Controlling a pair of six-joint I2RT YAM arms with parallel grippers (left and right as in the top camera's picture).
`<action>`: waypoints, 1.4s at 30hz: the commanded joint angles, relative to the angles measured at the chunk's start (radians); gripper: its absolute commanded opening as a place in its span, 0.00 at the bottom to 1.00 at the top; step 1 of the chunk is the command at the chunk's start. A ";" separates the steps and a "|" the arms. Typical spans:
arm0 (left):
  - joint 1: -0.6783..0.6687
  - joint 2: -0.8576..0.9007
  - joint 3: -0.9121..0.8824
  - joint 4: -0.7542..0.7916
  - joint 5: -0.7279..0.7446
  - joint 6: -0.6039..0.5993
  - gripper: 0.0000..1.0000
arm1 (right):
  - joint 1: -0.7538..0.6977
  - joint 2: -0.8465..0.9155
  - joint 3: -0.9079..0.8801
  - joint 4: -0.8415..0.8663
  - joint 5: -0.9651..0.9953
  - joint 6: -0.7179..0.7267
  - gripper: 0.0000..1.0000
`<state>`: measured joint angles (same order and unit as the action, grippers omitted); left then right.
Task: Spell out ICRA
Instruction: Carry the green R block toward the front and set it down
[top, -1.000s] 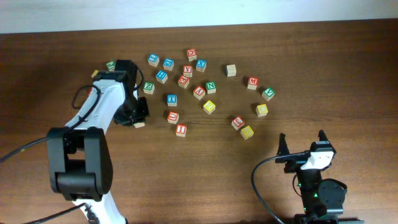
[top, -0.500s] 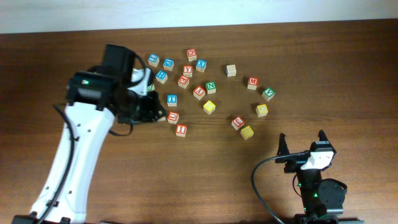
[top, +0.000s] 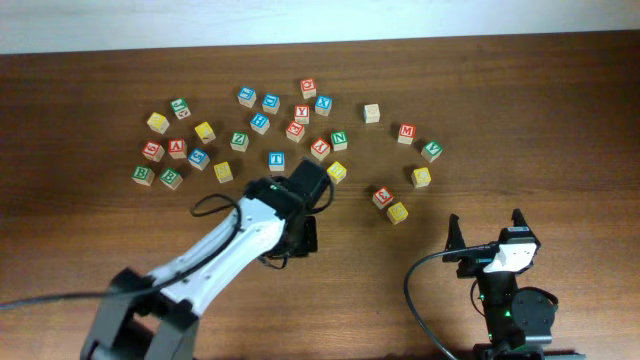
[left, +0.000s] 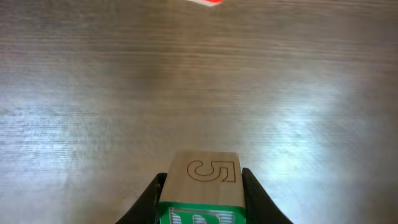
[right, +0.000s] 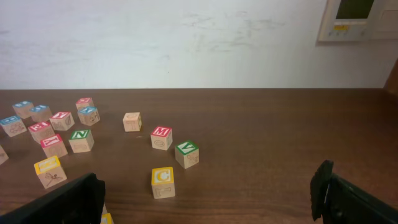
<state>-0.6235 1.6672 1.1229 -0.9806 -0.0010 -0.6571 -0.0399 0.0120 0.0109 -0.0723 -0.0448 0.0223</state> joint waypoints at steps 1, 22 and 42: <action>-0.010 0.090 -0.018 0.043 -0.044 -0.031 0.22 | -0.006 -0.005 -0.005 -0.005 0.005 0.004 0.98; -0.046 0.171 -0.019 0.135 -0.040 -0.024 0.29 | -0.006 -0.005 -0.005 -0.005 0.005 0.004 0.98; -0.046 0.171 -0.018 0.132 -0.040 -0.036 0.34 | -0.006 -0.005 -0.005 -0.005 0.005 0.004 0.98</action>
<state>-0.6666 1.8275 1.1126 -0.8478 -0.0341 -0.6785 -0.0399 0.0120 0.0109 -0.0723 -0.0444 0.0223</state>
